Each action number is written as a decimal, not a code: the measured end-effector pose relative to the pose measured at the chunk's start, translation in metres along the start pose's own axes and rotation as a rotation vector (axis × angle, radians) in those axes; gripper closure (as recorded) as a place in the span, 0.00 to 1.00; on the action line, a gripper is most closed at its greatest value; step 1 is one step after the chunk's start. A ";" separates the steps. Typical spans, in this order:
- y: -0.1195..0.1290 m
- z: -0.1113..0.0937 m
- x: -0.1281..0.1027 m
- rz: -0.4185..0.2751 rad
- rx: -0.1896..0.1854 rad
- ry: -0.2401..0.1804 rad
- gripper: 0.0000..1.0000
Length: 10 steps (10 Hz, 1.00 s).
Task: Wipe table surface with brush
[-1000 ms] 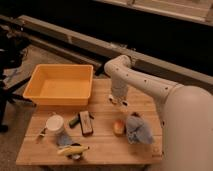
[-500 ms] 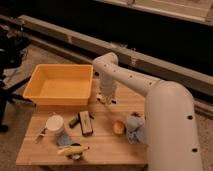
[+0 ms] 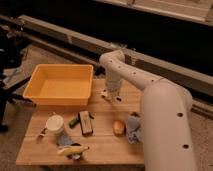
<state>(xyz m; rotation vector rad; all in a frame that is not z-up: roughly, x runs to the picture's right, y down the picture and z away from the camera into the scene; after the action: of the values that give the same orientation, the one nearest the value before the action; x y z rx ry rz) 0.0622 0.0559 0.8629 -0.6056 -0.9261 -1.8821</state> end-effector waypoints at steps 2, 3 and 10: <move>0.020 0.000 -0.003 0.019 0.013 -0.005 1.00; 0.031 0.000 -0.005 0.029 0.019 -0.009 1.00; 0.100 0.000 -0.026 0.098 0.043 -0.032 1.00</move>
<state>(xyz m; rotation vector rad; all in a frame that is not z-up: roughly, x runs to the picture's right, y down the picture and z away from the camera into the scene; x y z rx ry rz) 0.1632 0.0404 0.8795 -0.6460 -0.9383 -1.7656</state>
